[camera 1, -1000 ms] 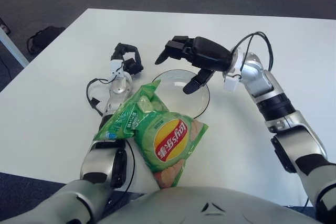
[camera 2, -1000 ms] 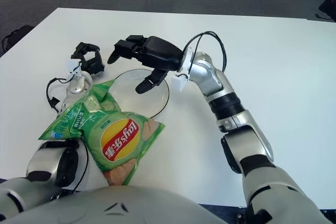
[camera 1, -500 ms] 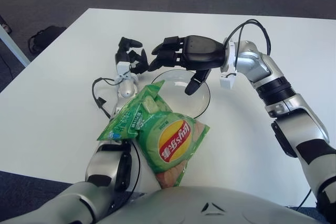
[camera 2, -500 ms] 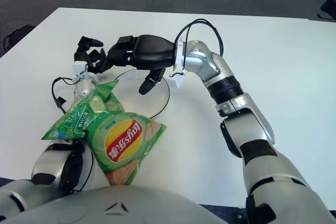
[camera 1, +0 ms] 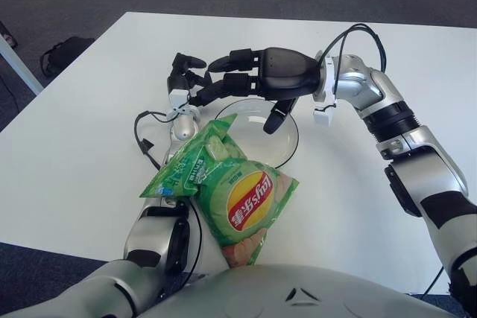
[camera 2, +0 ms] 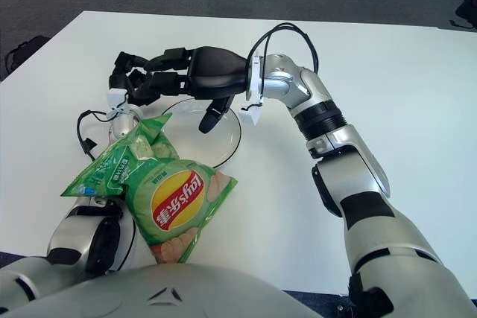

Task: Put the snack into the plate.

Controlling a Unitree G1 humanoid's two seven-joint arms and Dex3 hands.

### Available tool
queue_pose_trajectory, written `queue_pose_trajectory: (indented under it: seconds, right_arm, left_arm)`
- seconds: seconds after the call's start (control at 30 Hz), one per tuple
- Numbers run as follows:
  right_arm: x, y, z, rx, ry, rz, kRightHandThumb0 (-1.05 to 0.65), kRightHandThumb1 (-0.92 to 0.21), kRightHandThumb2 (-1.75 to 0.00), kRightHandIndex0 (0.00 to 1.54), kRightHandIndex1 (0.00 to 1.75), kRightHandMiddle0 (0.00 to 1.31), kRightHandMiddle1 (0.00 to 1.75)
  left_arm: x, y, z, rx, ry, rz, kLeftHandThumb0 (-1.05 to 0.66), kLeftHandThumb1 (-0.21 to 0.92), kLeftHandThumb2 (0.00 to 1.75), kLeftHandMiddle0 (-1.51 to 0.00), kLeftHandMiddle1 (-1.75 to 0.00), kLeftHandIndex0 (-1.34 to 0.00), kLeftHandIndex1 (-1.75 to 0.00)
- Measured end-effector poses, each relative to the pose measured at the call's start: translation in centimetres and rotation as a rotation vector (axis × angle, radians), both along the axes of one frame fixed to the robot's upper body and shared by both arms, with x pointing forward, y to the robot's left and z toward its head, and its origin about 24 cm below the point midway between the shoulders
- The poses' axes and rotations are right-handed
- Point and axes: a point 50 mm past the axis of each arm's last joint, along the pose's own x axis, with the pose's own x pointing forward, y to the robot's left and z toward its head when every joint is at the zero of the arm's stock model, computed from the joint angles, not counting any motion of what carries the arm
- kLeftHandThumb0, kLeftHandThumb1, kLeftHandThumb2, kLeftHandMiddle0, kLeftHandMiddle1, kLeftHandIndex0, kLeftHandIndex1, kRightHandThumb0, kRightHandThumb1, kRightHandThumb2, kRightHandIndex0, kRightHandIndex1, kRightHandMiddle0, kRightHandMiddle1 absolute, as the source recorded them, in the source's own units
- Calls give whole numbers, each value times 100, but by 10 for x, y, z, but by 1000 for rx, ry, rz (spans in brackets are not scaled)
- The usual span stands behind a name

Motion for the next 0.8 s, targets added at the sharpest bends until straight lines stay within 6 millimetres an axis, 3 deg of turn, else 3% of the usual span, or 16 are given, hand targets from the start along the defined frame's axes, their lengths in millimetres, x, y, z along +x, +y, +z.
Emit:
queue_pose_trajectory:
  seconds: [0.8]
  right_arm:
    - [0, -2, 0, -5, -7, 3, -55, -70, -72, 10, 7, 0, 37]
  left_arm:
    - [-1, -2, 1, 2, -9, -1, -44, 46, 113, -68, -175, -50, -175]
